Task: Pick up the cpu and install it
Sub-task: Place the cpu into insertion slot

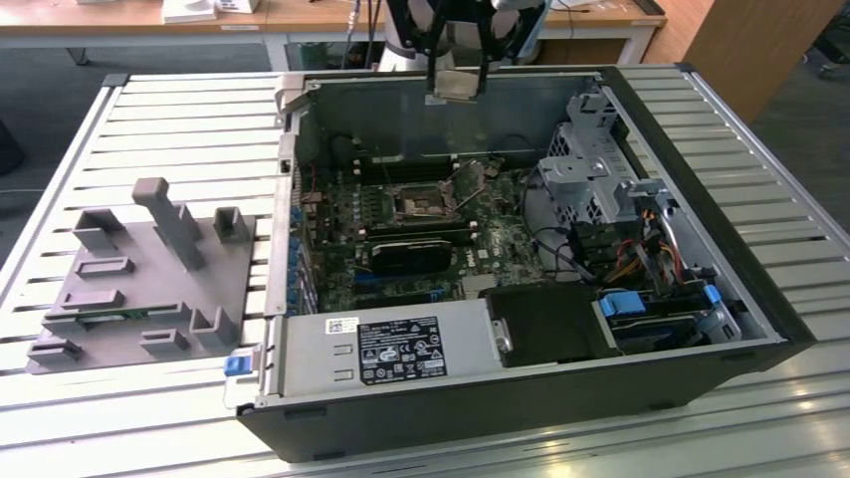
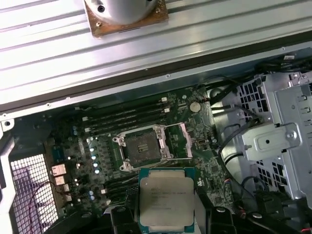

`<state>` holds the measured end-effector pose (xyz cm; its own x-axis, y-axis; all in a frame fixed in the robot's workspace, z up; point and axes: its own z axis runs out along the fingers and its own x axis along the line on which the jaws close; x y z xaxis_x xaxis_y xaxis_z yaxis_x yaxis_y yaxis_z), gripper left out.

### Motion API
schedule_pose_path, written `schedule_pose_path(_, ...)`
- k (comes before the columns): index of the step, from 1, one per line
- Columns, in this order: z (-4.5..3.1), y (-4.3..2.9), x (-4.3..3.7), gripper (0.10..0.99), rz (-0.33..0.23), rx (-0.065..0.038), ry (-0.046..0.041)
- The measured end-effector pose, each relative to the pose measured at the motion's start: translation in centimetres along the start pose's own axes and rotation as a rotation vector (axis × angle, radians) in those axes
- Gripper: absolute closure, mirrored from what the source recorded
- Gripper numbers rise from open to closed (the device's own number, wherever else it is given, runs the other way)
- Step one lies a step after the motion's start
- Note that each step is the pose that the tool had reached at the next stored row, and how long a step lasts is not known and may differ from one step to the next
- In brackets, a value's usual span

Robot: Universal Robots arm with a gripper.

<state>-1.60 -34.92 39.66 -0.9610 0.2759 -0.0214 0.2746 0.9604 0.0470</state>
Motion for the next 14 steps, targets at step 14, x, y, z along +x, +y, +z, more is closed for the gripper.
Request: schedule_pose_path(14, 0.09, 0.04, 0.01, 0.545, 0.184, 0.004, -0.0086)
